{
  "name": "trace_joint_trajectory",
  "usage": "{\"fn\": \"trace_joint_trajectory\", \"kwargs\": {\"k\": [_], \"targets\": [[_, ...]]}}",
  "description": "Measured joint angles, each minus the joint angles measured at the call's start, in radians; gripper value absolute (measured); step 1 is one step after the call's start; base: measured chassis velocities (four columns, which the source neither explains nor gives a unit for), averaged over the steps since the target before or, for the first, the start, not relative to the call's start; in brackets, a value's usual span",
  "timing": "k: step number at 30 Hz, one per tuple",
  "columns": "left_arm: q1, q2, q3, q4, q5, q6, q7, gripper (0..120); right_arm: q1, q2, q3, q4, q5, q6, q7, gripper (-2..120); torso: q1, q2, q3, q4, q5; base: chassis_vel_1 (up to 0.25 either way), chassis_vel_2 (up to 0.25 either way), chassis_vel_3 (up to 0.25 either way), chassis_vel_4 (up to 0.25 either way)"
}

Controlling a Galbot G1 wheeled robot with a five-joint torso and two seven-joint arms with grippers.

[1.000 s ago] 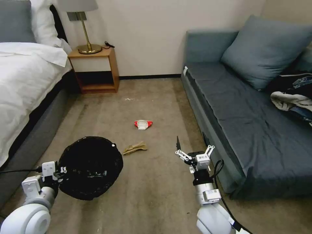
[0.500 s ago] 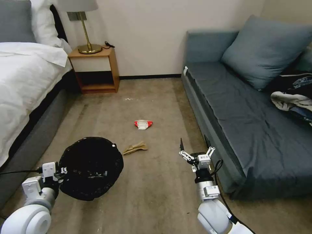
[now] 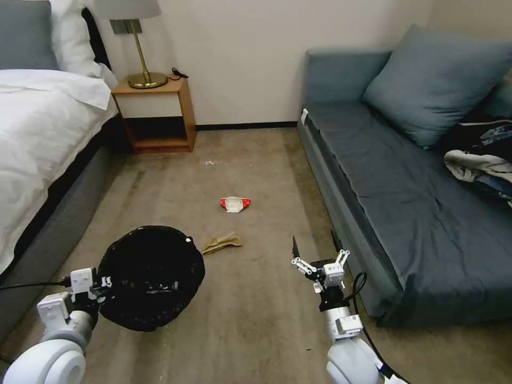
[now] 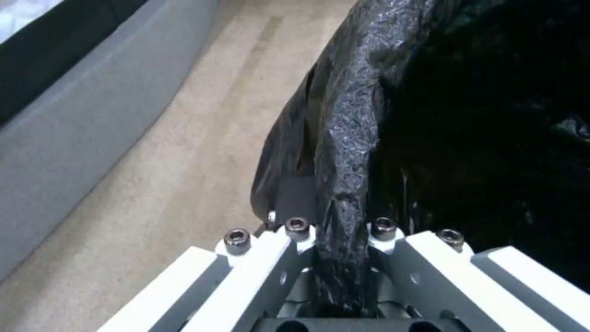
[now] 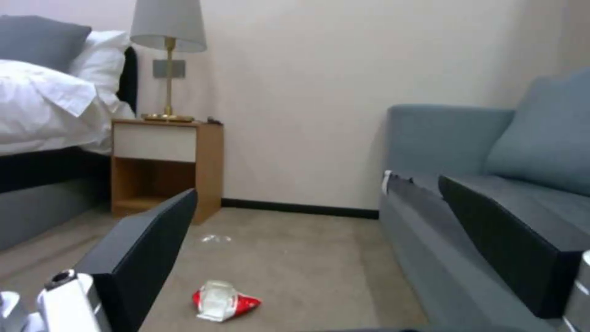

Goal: Pick up the trash bin, then pick up the garbage on the floor and place it into the trash bin.

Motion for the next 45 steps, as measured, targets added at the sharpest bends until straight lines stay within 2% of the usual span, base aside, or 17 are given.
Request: {"fn": "trace_joint_trajectory", "kwargs": {"k": [15, 28, 45], "targets": [[0.023, -0.021, -0.016, -0.017, 0.013, -0.010, 0.008, 3, -0.001, -0.001, -0.029, -0.031, -0.020, 0.012, -0.013, 100, 0.000, 0.000, 0.000, 0.0000, 0.0000, 0.000, 0.000, 0.000, 0.000], [0.036, -0.016, -0.038, -0.024, 0.010, -0.011, 0.008, 3, 0.004, 0.001, -0.047, -0.042, -0.025, 0.016, -0.016, 100, 0.000, 0.000, 0.000, 0.0000, 0.0000, 0.000, 0.000, 0.000, 0.000], [0.036, -0.016, -0.046, -0.024, 0.005, -0.011, 0.008, 3, 0.005, 0.005, -0.059, -0.055, -0.028, 0.020, -0.017, 100, 0.000, 0.000, 0.000, 0.0001, -0.0001, -0.060, 0.071, 0.069, -0.066]]}}
